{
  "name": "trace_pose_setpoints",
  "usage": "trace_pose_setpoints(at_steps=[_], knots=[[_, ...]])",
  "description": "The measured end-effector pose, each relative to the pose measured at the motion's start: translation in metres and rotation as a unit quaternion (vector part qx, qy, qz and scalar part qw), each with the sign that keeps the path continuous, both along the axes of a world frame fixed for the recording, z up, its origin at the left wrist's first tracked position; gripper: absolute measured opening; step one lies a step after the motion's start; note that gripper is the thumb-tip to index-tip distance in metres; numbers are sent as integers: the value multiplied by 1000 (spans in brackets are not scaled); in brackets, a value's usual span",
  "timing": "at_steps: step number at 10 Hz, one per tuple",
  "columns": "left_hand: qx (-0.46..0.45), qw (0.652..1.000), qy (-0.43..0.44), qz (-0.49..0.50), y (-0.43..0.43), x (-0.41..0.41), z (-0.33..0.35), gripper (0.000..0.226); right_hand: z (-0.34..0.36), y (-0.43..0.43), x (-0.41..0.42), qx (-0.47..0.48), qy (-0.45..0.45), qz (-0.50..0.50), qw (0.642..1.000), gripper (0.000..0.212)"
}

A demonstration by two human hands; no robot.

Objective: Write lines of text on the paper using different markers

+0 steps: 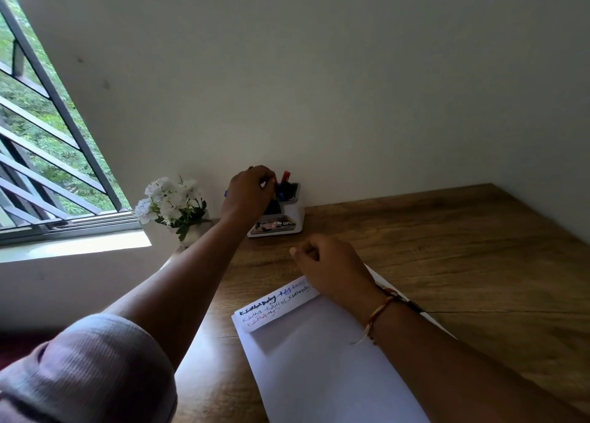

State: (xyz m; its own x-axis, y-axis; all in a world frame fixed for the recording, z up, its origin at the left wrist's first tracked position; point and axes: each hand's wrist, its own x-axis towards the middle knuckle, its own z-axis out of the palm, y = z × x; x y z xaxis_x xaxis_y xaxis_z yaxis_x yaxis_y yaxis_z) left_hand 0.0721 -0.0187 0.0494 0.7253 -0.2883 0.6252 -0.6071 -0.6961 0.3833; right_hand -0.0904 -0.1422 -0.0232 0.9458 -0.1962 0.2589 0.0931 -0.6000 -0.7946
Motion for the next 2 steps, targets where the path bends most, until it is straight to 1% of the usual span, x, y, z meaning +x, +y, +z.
trace_pose_setpoints(at_steps=[1, 2], knots=[[37, 999, -15, 5, 2, -5, 2, 18, 0, 0, 0, -6, 5, 1, 1000, 21], [51, 997, -55, 19, 8, -22, -4, 35, 3, -1, -3, -9, 2, -17, 1000, 19]])
